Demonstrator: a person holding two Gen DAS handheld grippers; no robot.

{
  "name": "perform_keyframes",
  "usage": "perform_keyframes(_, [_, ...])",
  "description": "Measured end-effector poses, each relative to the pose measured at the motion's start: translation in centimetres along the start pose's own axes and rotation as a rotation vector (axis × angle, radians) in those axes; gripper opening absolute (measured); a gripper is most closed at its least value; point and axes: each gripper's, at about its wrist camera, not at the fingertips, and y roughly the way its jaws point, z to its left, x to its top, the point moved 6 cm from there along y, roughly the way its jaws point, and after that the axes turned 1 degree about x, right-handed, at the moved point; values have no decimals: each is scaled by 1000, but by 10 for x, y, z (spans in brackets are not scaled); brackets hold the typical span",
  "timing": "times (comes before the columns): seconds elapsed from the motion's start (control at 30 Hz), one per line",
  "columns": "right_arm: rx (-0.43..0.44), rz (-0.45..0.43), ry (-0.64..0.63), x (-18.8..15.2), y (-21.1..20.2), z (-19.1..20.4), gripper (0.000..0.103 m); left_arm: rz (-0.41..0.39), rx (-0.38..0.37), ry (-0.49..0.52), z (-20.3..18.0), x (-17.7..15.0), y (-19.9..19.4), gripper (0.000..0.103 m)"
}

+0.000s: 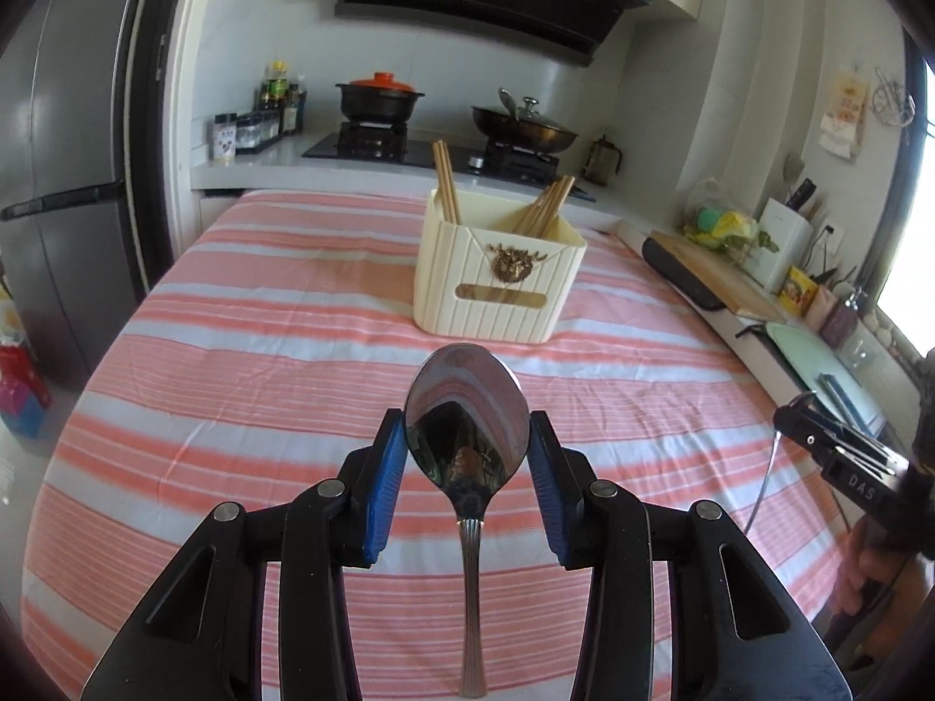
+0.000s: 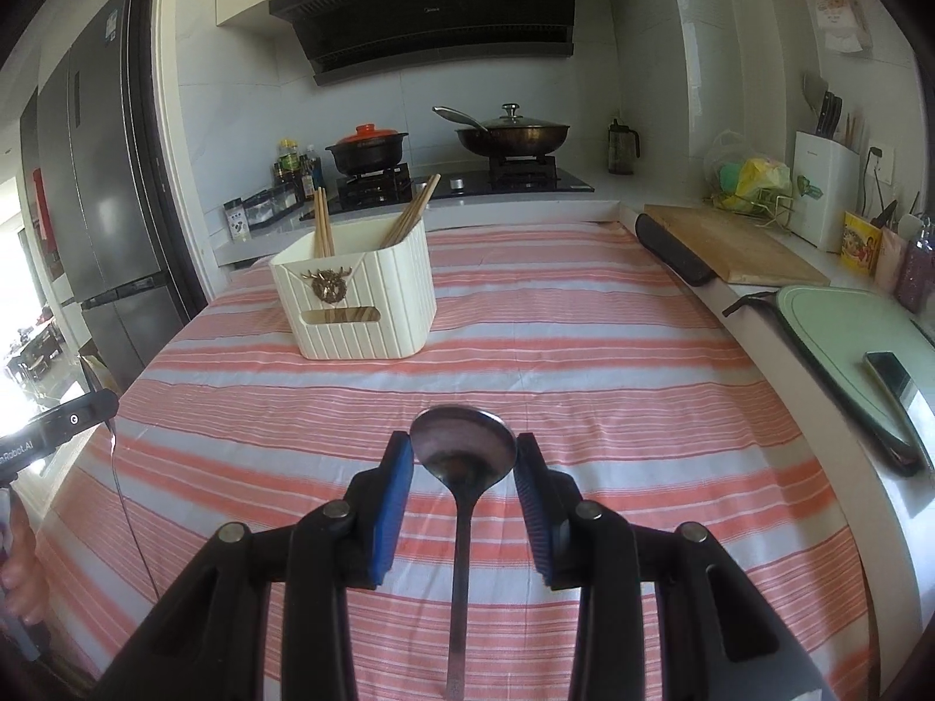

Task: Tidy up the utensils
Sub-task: 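Lift the spoon with the right gripper over the cream holder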

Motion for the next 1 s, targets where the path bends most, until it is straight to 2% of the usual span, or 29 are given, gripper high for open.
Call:
perform_keyframes(0.37, [5,-72,-30,14,-22,8,36,-49,-20,1,-6,11,-20,42])
perform_keyframes(0.87, [34,-104,-58,32,-29,20,36,-63,-36,1,-6,23,-27,42])
perform_keyframes(1.0, [55,-105,-66,40,-29,25,36,-68,-50,11,-7,35,-30,42])
